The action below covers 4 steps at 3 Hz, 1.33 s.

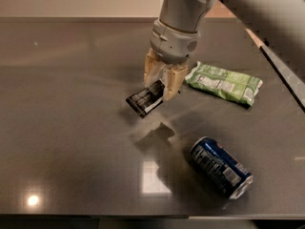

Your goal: Pick rxbar chocolate

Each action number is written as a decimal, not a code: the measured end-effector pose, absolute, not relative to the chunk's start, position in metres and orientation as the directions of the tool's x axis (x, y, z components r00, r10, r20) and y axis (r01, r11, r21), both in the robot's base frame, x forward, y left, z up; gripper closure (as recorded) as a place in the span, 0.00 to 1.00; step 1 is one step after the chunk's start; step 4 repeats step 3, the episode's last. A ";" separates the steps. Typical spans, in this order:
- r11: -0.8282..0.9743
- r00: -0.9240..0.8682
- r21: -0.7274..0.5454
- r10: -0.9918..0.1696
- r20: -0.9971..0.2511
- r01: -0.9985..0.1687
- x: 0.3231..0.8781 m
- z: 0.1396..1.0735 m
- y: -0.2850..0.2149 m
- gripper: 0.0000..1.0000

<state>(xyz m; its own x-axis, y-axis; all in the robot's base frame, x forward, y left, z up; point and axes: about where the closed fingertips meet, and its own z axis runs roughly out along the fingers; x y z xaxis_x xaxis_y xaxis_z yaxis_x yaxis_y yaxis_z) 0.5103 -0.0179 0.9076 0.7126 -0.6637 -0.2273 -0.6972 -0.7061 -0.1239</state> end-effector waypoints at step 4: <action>-0.610 0.667 -0.271 -0.696 -0.265 -0.744 0.532 0.972 -0.009 1.00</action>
Offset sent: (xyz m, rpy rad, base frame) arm -0.0088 -0.0156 0.0837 0.0838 0.0499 -0.1027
